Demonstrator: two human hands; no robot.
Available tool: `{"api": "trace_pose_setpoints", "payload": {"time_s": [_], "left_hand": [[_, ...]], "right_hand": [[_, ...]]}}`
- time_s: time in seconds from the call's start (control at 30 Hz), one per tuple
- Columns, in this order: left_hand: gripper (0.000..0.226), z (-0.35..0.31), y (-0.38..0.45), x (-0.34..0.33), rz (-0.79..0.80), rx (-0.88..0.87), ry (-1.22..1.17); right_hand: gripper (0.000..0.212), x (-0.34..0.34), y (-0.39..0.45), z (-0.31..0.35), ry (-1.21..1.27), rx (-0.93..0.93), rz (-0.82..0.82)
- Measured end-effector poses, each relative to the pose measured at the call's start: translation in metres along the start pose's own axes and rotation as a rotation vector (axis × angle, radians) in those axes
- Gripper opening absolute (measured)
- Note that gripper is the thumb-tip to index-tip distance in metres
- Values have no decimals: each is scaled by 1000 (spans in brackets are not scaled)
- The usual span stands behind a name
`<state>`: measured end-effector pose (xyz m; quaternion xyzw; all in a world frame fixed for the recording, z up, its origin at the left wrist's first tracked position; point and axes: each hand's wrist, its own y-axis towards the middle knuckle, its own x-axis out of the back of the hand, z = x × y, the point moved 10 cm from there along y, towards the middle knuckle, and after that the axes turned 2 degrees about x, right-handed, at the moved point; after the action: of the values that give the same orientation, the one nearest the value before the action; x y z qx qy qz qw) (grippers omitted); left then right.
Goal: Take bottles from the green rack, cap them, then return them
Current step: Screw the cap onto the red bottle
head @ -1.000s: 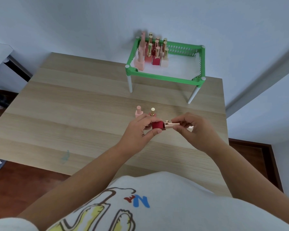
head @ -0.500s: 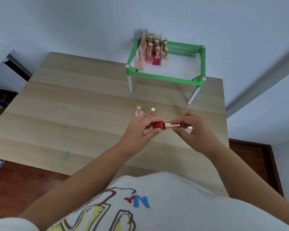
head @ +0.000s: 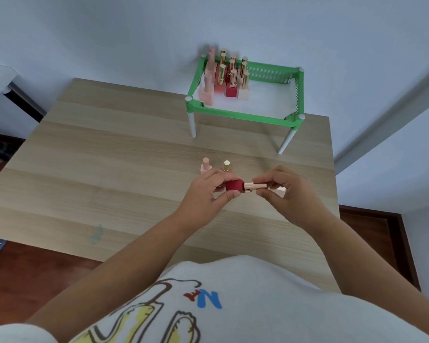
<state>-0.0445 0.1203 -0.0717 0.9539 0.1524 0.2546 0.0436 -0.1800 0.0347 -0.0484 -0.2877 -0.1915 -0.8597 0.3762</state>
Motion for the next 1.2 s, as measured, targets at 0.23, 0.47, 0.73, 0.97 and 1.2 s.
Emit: {"api": "trace_pose_setpoints", "payload": {"time_s": [0.23, 0.47, 0.73, 0.97, 1.2], "left_hand": [[25, -4, -1, -2, -37, -73, 87], [26, 15, -4, -7, -127, -51, 49], [61, 104, -10, -62, 214, 296, 255], [71, 155, -39, -82, 413, 219, 700], [70, 161, -40, -83, 396, 204, 714]], "right_hand": [[20, -4, 3, -9, -62, -89, 17], [19, -7, 11, -18, -65, -134, 55], [23, -25, 38, -42, -148, -148, 91], [20, -44, 72, -68, -423, -118, 141], [21, -55, 89, -85, -526, -149, 176]]}}
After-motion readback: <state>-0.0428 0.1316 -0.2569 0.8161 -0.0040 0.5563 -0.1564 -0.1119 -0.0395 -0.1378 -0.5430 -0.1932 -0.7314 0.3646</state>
